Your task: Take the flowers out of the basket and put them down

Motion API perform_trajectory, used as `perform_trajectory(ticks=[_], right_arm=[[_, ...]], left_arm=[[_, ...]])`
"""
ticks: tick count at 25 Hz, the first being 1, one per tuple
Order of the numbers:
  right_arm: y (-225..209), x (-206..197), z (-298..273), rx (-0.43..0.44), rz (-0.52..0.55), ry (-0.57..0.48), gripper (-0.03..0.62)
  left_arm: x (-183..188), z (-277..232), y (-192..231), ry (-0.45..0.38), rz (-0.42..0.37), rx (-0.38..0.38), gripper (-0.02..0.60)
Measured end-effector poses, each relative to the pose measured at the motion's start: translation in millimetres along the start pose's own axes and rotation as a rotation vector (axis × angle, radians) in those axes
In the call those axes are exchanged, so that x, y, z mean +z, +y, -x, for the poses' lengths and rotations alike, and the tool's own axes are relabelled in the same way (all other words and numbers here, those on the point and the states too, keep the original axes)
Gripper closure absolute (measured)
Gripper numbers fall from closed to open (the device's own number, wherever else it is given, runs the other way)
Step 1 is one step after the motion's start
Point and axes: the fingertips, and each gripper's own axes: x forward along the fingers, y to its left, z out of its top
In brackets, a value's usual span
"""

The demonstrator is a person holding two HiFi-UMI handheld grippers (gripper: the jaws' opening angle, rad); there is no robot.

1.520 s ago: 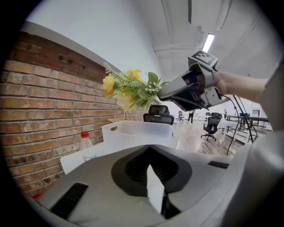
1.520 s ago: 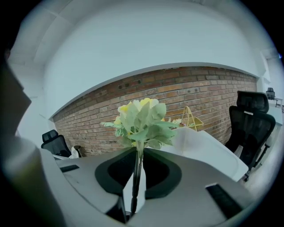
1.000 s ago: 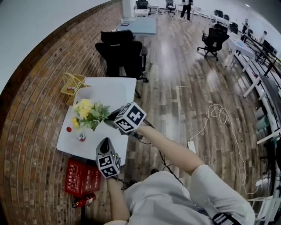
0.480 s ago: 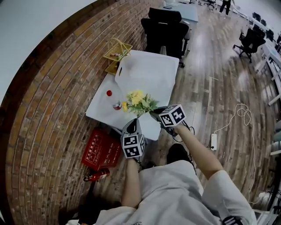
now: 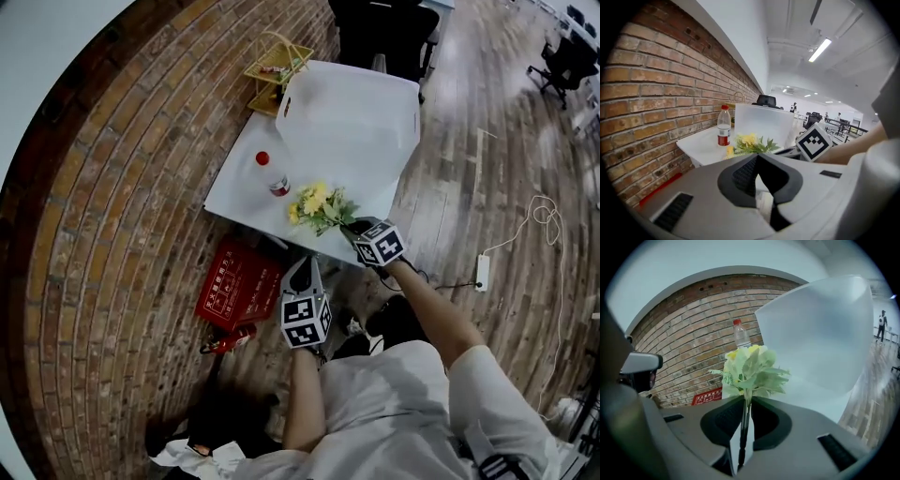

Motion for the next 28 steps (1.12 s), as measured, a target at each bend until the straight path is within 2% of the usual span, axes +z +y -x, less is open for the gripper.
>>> perform_trajectory(ticks=[4,12,14,15,18,20,24,28], right_arm=[[-2,-3,-9,-0.059,0.009,-0.003,0.526],[-8,-19,-20,-0.115,0.014,0.053,0.513],[-10,-22,-20,-0.133,0.023,0.082,0.48],[-11,-22,-18,-0.141,0.026,0.085,0.439],[-16,-21,-1,-0.151,-0.002,0.08,0.406],[-21,-13,19,-0.17,-0.07,0.048,0.385],[-11,5,72,-0.184,-0.202,-0.09,0.384],[-2,25,133,-0.201,-0.209,-0.227,0.384]], left_arm=[[-21,5,9,0.044,0.041,0.026,0.557],[-24,10,-6,0.059,0.008,0.014,0.557],[-23,12,-11,0.058,0.004,0.014,0.557],[-22,12,-14,0.056,0.001,0.013,0.557],[-19,14,-27,0.049,-0.002,0.005,0.557],[-18,13,-33,0.048,0.01,0.004,0.557],[-10,25,-41,0.027,0.01,0.024,0.557],[5,36,-60,-0.031,0.008,0.035,0.557]])
